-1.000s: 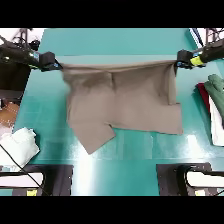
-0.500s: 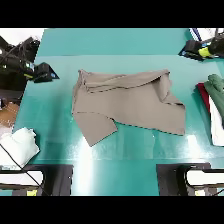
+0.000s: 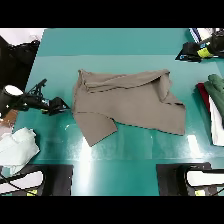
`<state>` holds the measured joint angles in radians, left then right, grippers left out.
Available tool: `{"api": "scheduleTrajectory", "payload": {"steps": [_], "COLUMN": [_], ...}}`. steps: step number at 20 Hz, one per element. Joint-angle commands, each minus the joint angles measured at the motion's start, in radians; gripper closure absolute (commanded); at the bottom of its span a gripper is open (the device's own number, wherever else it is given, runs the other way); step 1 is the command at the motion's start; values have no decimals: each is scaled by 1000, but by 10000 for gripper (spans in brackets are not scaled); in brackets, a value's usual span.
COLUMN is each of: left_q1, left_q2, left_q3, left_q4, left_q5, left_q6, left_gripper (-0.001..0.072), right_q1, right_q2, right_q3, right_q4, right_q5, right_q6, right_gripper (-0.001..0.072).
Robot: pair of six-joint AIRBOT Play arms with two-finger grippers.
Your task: Fold the shirts.
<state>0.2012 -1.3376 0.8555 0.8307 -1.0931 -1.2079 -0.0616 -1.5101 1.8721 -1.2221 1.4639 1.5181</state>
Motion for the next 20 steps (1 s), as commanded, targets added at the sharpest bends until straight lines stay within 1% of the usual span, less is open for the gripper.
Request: {"api": "scheduleTrajectory", "payload": {"steps": [1,3,6,8,10,11,12,13,15,16,18,20], "left_q1": [-19,-73,-150,-179,-198,-203,-203,-203,-203,-203,-203,-203], "left_q2": [8,8,7,-6,-28,-31,-30,-28,3,34,127,225], "left_q3": [-70,-70,-70,-70,-70,-69,-58,-33,39,71,113,117], "left_q4": [-35,-33,-27,-24,-27,-37,-49,-44,24,74,167,193], "left_q5": [103,146,222,223,213,210,189,158,69,38,-1,-41], "left_q6": [21,19,-23,-54,-60,-61,-58,-49,-49,-53,-72,-72], "left_gripper": [229,230,229,230,230,362,659,678,679,679,679,678], "right_q1": [27,27,24,24,24,24,24,23,5,-18,-79,-156], "right_q2": [-1,-1,0,1,7,13,24,38,68,98,177,270], "right_q3": [3,3,3,3,3,3,3,2,-7,-45,-188,-388], "right_q4": [0,0,-1,-1,-1,-1,-8,-19,-37,-35,-36,-35], "right_q5": [12,13,40,53,55,56,63,76,122,137,137,132], "right_q6": [-2,-2,-2,-2,-3,-9,-24,-30,-35,-35,-43,-46], "right_gripper": [426,426,426,426,426,426,426,426,426,426,426,426]}}
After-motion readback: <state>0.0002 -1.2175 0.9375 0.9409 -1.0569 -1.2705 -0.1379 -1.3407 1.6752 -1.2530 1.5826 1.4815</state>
